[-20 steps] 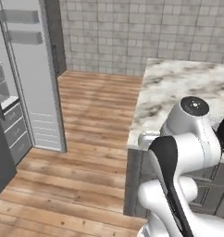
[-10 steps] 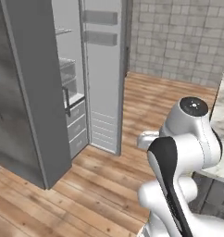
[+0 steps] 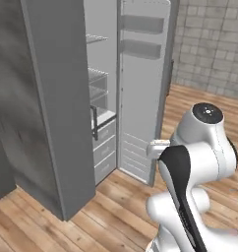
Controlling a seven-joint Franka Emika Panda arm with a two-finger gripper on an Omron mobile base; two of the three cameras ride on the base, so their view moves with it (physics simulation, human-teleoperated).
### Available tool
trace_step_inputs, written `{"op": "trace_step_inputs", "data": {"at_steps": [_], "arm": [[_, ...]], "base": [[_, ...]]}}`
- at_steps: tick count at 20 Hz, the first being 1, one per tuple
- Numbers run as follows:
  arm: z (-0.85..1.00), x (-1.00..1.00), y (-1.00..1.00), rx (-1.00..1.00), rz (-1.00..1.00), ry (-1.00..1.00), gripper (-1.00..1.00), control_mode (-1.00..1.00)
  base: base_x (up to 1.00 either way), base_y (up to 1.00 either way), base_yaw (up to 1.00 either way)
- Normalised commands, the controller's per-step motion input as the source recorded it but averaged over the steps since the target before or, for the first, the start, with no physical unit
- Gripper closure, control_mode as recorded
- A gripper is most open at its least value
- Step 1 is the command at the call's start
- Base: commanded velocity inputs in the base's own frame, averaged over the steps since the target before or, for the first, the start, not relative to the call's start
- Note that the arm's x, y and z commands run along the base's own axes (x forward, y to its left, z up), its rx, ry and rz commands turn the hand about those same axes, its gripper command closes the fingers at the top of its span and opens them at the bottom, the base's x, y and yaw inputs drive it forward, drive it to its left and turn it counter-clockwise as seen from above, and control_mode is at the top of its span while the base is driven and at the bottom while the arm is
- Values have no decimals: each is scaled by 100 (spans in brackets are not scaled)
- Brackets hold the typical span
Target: Grab the garlic and lemon from the fridge, place them in the blender, close the lid, and turn on the blender to create a marinade.
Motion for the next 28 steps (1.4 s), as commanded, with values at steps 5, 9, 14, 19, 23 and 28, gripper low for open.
{"op": "trace_step_inputs", "data": {"at_steps": [5,9,14,19,23,28], "arm": [[0,0,0,0,0,0,-100,100],[0,0,0,0,0,0,-100,100],[0,0,0,0,0,0,-100,100],[0,0,0,0,0,0,-100,100],[0,0,0,0,0,0,-100,100],[0,0,0,0,0,0,-100,100]], "base": [[100,-2,27],[100,-25,32],[98,-44,32],[95,-38,33],[70,-30,37],[52,-30,36]]}}
